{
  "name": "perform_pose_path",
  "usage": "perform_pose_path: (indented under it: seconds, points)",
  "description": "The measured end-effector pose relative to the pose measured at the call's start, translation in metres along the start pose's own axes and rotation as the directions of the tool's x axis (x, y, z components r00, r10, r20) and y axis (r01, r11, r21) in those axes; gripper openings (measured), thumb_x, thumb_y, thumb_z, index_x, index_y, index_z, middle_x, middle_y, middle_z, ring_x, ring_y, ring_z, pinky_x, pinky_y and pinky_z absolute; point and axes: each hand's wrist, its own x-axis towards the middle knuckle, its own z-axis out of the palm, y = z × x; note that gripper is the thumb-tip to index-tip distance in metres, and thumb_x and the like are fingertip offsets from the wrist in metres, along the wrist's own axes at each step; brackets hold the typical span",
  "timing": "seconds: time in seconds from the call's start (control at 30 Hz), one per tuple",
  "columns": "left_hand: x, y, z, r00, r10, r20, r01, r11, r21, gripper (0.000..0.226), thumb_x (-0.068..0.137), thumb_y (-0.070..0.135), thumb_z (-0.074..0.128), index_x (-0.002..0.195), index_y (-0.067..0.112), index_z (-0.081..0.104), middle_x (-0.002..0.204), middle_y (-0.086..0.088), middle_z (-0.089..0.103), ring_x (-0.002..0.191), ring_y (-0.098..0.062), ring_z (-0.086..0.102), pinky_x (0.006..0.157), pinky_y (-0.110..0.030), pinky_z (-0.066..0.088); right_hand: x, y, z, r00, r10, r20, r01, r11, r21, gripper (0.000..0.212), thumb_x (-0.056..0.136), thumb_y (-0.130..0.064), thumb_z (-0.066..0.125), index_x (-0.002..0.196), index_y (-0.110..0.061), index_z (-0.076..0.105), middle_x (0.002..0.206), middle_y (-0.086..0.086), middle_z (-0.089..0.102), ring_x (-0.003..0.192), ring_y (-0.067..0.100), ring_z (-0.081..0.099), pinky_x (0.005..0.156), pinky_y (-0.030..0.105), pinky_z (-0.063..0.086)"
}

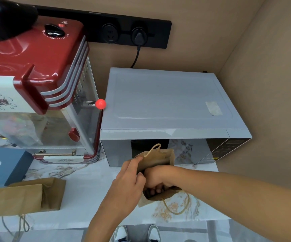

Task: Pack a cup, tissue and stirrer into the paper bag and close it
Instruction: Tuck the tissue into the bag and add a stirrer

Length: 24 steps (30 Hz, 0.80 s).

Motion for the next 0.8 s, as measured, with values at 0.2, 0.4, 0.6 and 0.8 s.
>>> perform_pose_path:
  seconds: [0.2, 0.4, 0.6, 0.8]
  points:
    - [0.002, 0.001, 0.000, 1.000, 0.025, 0.008, -0.025, 1.000, 0.019, 0.041, 0.097, 0.029, 0.032, 0.136, 0.042, 0.031, 0.127, 0.018, 0.039, 0.100, -0.014, 0.057, 0.092, -0.041, 0.051, 0.005, 0.007, -0.005, 0.999, -0.022, -0.023, 0.024, 0.997, 0.076, 0.021, 0.096, -0.020, 0.038, 0.098, -0.011, 0.056, 0.065, 0.004, 0.054, 0.048, 0.016, 0.044, 0.046, 0.027, 0.036]
    - [0.002, 0.003, 0.002, 0.998, 0.060, -0.003, -0.059, 0.997, 0.047, 0.037, 0.099, 0.027, 0.034, 0.132, 0.043, 0.034, 0.118, 0.015, 0.043, 0.089, -0.012, 0.059, 0.079, -0.025, 0.046, -0.005, 0.005, -0.010, 0.993, -0.086, -0.084, 0.094, 0.991, 0.099, 0.018, 0.098, -0.013, 0.039, 0.095, -0.008, 0.057, 0.061, 0.004, 0.053, 0.044, 0.012, 0.044, 0.044, 0.023, 0.043]
    - [0.001, 0.005, 0.001, 0.999, 0.051, -0.013, -0.050, 0.997, 0.054, 0.037, 0.096, 0.046, 0.037, 0.133, 0.044, 0.035, 0.127, 0.015, 0.045, 0.087, -0.002, 0.057, 0.077, -0.018, 0.043, -0.061, -0.009, -0.035, 0.991, -0.130, -0.025, 0.133, 0.961, 0.242, 0.023, 0.089, -0.006, 0.043, 0.069, -0.009, 0.054, 0.044, -0.001, 0.050, 0.035, 0.008, 0.037, 0.039, 0.020, 0.031]
    - [-0.005, 0.013, -0.011, 0.989, 0.145, -0.040, -0.144, 0.989, 0.025, 0.042, 0.087, 0.065, 0.028, 0.123, 0.052, 0.045, 0.137, 0.021, 0.036, 0.105, 0.003, 0.054, 0.085, -0.016, 0.044, -0.145, 0.021, -0.059, 0.925, -0.346, -0.153, 0.378, 0.818, 0.434, 0.019, 0.085, -0.002, 0.046, 0.080, -0.008, 0.062, 0.052, 0.002, 0.049, 0.034, 0.008, 0.032, 0.042, 0.025, 0.022]
